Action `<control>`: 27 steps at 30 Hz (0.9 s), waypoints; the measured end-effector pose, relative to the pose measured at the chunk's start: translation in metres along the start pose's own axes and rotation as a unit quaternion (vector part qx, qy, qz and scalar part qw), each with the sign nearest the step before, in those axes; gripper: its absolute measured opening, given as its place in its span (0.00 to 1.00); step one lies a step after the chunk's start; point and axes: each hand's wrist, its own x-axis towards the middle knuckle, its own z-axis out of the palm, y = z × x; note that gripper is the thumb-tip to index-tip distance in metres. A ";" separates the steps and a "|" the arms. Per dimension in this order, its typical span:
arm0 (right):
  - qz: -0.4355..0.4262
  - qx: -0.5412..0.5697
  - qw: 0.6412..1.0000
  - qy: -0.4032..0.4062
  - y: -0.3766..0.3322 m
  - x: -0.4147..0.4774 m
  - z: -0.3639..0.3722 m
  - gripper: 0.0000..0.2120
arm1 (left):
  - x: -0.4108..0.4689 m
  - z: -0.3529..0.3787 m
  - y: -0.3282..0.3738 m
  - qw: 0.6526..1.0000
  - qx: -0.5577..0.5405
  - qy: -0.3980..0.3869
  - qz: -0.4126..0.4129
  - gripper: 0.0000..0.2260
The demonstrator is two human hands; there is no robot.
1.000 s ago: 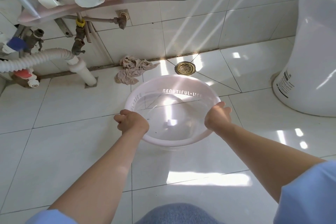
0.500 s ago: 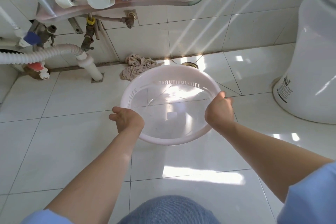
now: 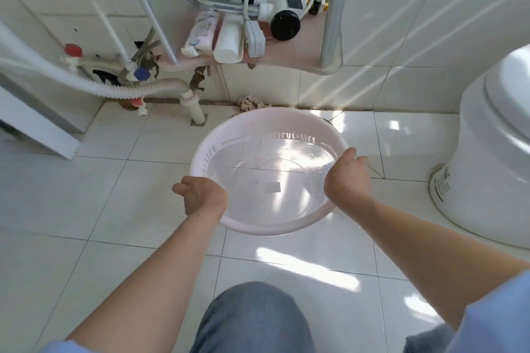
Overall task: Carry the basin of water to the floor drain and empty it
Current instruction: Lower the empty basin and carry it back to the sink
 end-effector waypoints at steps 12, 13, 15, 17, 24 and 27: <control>0.013 -0.065 0.996 -0.051 -0.026 -0.051 -0.112 0.22 | -0.069 -0.095 0.029 0.994 0.109 -0.003 0.018 0.26; 0.013 -0.077 0.995 -0.058 -0.028 -0.055 -0.119 0.23 | -0.073 -0.100 0.030 0.992 0.121 -0.004 0.020 0.26; 0.024 -0.091 0.993 -0.070 -0.034 -0.064 -0.140 0.25 | -0.083 -0.117 0.035 0.990 0.140 -0.010 0.018 0.25; 0.027 -0.106 0.990 -0.087 -0.042 -0.074 -0.164 0.26 | -0.096 -0.138 0.040 0.987 0.158 -0.017 0.015 0.25; 0.001 -0.150 0.984 -0.092 -0.071 -0.108 -0.242 0.24 | -0.135 -0.212 0.059 0.980 0.197 -0.033 0.012 0.27; -0.007 -0.157 0.984 -0.090 -0.083 -0.123 -0.272 0.23 | -0.151 -0.243 0.065 0.976 0.215 -0.040 0.023 0.27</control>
